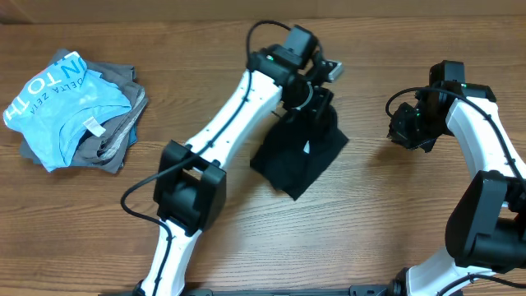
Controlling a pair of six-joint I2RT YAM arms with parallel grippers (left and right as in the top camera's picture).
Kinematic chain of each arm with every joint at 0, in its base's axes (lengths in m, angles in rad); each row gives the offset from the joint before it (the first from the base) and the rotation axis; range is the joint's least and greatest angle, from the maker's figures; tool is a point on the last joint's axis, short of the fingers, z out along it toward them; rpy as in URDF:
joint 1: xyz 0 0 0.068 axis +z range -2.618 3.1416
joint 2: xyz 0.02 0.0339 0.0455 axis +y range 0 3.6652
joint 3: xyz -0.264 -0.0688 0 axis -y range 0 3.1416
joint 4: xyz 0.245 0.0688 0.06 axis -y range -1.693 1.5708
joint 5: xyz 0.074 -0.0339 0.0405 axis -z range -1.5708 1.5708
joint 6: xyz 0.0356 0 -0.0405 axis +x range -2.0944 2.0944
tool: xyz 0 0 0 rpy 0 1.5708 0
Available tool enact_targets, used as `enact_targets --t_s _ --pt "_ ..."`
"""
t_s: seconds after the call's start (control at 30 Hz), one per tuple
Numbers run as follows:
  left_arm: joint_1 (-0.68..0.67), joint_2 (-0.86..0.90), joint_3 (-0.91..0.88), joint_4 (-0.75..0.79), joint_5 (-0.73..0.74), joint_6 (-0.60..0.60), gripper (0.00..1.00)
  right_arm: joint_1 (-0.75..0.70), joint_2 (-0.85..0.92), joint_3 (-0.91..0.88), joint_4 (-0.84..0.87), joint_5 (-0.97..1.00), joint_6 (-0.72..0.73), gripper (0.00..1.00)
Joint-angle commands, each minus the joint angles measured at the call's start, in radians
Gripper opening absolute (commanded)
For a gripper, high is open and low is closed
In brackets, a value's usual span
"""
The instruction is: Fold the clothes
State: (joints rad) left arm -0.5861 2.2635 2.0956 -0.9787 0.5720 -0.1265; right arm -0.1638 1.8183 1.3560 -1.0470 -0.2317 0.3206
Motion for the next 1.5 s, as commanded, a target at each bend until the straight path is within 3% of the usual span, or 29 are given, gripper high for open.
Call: enact_targets --t_s 0.0,0.03,0.1,0.17,0.33,0.5,0.57,0.67,0.93,1.03,1.23,1.47 --pt "-0.041 -0.001 0.007 0.016 -0.105 -0.117 0.22 0.0 -0.023 0.02 0.005 -0.006 -0.003 0.19" --pt "-0.05 0.0 0.007 0.016 -0.116 -0.117 0.24 0.0 -0.023 0.02 0.005 -0.006 -0.003 0.2" --pt "-0.063 -0.001 0.007 0.011 -0.135 -0.116 0.44 0.0 -0.023 0.02 0.005 -0.006 -0.003 0.2" --pt "-0.065 -0.001 0.008 0.001 -0.137 -0.113 0.52 0.0 -0.023 0.02 0.004 -0.024 -0.004 0.2" --pt "-0.017 -0.007 0.063 -0.116 -0.139 -0.11 0.56 -0.006 -0.032 0.02 0.016 -0.298 -0.12 0.23" --pt "0.093 -0.009 0.19 -0.319 -0.148 -0.055 0.62 0.009 -0.047 0.02 0.027 -0.554 -0.135 0.26" --pt "0.135 -0.009 0.204 -0.388 -0.157 -0.035 0.64 0.032 -0.043 0.02 0.039 -0.563 -0.111 0.32" --pt "0.166 -0.007 0.178 -0.462 -0.174 0.003 0.62 0.077 -0.041 0.018 0.084 -0.53 -0.047 0.41" --pt "0.114 -0.007 -0.061 -0.422 -0.174 0.018 0.43 0.192 -0.029 -0.035 0.258 -0.382 0.188 0.44" --pt "0.071 -0.007 -0.143 -0.375 -0.163 0.018 0.44 0.202 -0.023 -0.041 0.254 -0.343 0.244 0.44" --pt "0.022 -0.007 -0.253 -0.296 -0.166 0.014 0.44 0.202 -0.023 -0.041 0.178 -0.28 0.286 0.54" --pt "0.014 -0.007 -0.308 -0.251 -0.192 -0.009 0.43 0.202 -0.023 -0.042 0.245 -0.28 0.313 0.52"
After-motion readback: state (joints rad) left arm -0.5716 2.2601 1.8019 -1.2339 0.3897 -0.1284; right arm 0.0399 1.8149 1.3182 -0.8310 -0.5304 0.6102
